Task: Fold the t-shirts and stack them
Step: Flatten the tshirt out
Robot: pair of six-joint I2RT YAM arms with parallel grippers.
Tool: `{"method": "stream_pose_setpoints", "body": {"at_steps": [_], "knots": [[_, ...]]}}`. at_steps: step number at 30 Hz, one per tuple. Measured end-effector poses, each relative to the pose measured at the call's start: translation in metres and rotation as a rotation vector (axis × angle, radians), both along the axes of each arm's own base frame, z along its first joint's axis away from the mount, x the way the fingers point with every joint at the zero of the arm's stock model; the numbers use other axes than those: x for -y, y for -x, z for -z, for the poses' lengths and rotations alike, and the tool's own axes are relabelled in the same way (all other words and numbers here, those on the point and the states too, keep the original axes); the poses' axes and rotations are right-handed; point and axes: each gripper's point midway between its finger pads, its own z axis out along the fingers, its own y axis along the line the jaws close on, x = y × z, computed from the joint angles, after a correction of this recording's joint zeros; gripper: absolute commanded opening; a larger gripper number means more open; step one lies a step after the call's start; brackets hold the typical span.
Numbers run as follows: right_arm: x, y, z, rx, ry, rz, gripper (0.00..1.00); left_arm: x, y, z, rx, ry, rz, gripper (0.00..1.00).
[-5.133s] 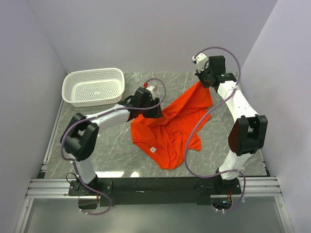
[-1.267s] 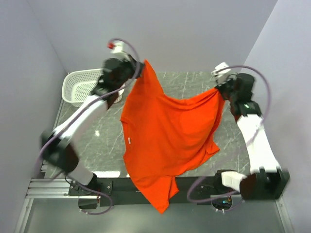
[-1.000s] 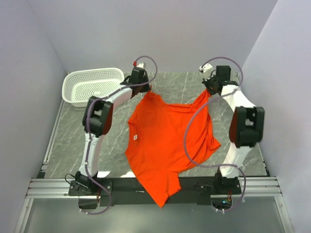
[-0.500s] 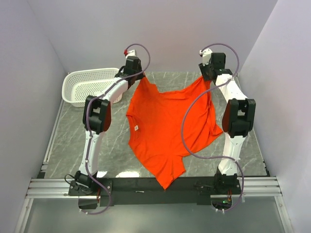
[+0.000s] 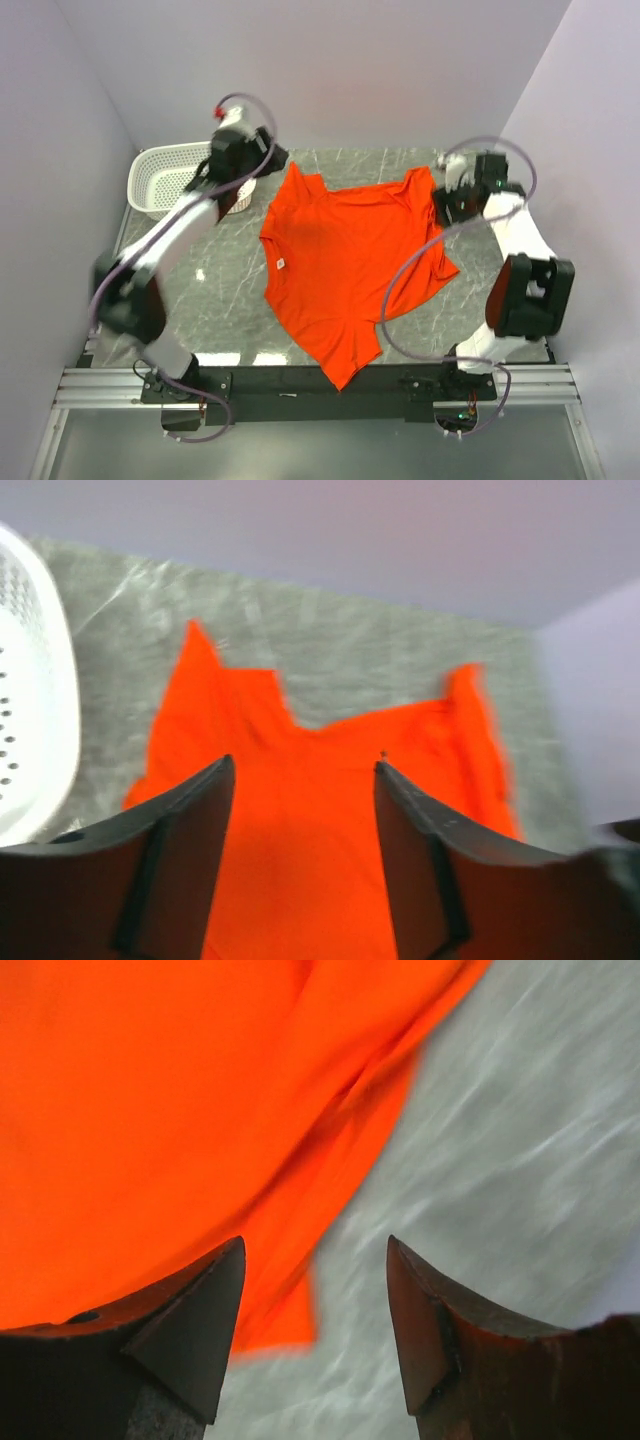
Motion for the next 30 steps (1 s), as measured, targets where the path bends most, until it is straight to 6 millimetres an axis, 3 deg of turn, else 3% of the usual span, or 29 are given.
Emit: {"method": "stream_pose_setpoints", "body": {"at_steps": [2, 4, 5, 7, 9, 13, 15, 18, 19, 20, 25, 30], "knots": [[-0.007, 0.05, 0.025, -0.092, -0.011, -0.032, 0.64, -0.01, 0.051, -0.028, 0.063, 0.069, 0.03, 0.68], [-0.016, 0.087, 0.052, -0.185, -0.022, -0.057, 0.62, -0.019, 0.101, -0.039, 0.092, 0.14, 0.057, 0.69], [-0.019, 0.1, 0.064, -0.228, -0.028, -0.064, 0.6, -0.022, 0.122, -0.039, 0.105, 0.179, 0.072, 0.69], [-0.023, 0.119, 0.085, -0.302, -0.031, -0.07, 0.57, -0.025, 0.156, -0.017, 0.063, 0.237, 0.097, 0.69], [-0.021, 0.125, 0.097, -0.343, -0.017, -0.055, 0.55, -0.025, 0.184, 0.02, -0.012, 0.303, 0.116, 0.69], [-0.012, 0.118, 0.111, -0.356, 0.02, -0.007, 0.5, -0.031, 0.247, 0.145, -0.367, 0.346, 0.078, 0.69], [-0.007, 0.114, 0.117, -0.353, 0.04, 0.016, 0.43, -0.033, 0.271, 0.178, -0.489, 0.355, 0.055, 0.69], [-0.004, 0.113, 0.119, -0.355, 0.053, 0.04, 0.19, -0.025, 0.287, 0.187, -0.555, 0.376, 0.066, 0.68], [-0.003, 0.113, 0.119, -0.354, 0.059, 0.045, 0.04, -0.021, 0.289, 0.186, -0.559, 0.385, 0.077, 0.67], [-0.001, 0.113, 0.119, -0.353, 0.065, 0.047, 0.0, -0.017, 0.292, 0.185, -0.564, 0.389, 0.09, 0.67], [0.019, 0.125, 0.119, -0.354, 0.105, 0.109, 0.0, 0.004, 0.304, 0.19, -0.646, 0.349, 0.138, 0.66], [0.092, 0.138, 0.098, -0.29, 0.211, 0.317, 0.03, 0.007, 0.312, 0.195, -0.674, 0.328, 0.151, 0.65]]}}
